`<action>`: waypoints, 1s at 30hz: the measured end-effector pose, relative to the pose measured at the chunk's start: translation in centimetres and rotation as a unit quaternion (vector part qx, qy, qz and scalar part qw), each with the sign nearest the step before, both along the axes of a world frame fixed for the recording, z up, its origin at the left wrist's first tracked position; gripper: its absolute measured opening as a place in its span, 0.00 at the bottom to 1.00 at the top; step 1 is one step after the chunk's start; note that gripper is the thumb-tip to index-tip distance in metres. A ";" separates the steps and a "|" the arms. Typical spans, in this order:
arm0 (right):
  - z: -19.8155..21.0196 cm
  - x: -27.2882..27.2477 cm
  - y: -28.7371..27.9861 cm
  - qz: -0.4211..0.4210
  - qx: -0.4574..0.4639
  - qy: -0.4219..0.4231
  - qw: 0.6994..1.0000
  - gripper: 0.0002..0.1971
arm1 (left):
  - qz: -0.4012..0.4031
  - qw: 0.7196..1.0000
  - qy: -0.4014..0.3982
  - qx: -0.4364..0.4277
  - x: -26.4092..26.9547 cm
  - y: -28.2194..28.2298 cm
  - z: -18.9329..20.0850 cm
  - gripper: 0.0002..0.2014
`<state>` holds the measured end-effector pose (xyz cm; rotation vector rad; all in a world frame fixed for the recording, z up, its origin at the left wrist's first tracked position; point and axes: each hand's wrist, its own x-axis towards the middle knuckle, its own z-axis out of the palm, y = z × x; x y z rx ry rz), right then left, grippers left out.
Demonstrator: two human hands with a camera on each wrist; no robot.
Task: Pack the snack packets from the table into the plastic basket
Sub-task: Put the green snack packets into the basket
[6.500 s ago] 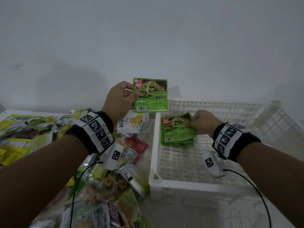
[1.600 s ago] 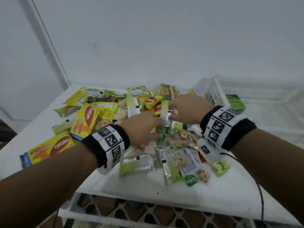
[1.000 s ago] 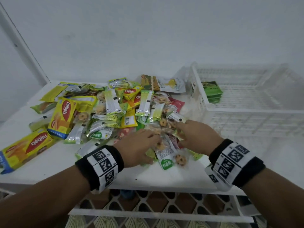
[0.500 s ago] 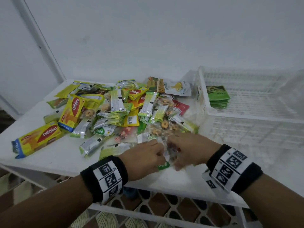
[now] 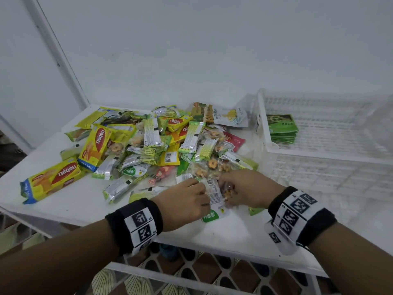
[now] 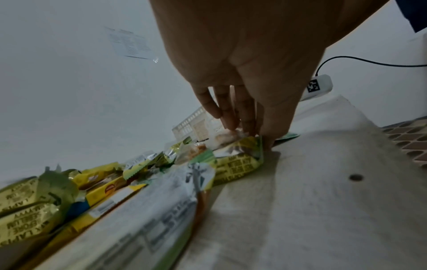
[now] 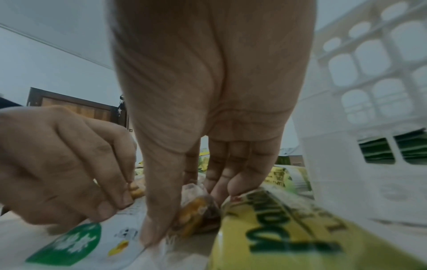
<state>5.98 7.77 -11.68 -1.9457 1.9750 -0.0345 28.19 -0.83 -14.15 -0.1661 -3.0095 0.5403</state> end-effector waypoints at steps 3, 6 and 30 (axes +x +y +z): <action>0.2 -0.1 -0.2 -0.001 0.004 -0.009 1.000 0.18 | -0.024 0.999 0.034 0.000 -0.1 0.1 -0.3 0.11; 0.4 -0.1 -0.4 0.002 0.007 -0.026 1.000 0.14 | -0.042 0.995 0.093 0.020 -0.1 0.0 -0.4 0.12; 1.0 0.7 -1.6 0.010 -0.123 0.028 0.992 0.19 | 0.277 0.731 0.396 0.482 0.0 -6.9 5.3 0.04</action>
